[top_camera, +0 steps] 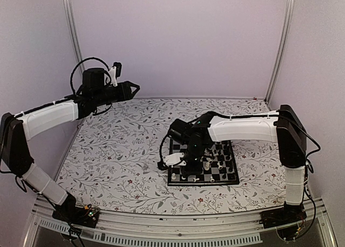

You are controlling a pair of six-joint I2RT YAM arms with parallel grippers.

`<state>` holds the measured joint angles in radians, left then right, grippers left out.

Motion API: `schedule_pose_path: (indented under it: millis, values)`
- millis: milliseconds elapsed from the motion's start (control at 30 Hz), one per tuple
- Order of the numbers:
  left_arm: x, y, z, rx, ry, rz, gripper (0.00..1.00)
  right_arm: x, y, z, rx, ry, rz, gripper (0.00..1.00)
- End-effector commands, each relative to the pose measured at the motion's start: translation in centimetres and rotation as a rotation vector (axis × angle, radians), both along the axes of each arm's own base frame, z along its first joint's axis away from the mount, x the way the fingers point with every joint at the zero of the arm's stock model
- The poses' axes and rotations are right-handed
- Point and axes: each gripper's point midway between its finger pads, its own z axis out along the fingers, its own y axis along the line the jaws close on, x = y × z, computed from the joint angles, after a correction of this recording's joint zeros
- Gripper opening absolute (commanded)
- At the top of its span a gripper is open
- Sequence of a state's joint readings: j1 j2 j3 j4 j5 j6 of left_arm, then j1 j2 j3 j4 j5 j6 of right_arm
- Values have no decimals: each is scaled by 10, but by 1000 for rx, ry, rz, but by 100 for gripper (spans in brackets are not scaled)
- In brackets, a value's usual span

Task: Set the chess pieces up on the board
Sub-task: Place the chess piece on the chessboard.

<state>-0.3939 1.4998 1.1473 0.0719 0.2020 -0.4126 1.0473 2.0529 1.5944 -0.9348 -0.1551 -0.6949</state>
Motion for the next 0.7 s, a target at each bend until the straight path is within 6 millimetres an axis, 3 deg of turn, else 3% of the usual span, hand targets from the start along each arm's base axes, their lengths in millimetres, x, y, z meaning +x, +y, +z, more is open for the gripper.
schedule_pose_path:
  millis: [0,333,667]
  values:
    - [5,1,8,-22,-5,-6,54,-5,-1,-12,-27,7,5,8]
    - [5,0,5,-31,5,-14,54,1,0,-16,-35,-18,-10,12]
    - [5,-2,4,-36,12,-27,54,-2,4,-10,-9,-14,-10,33]
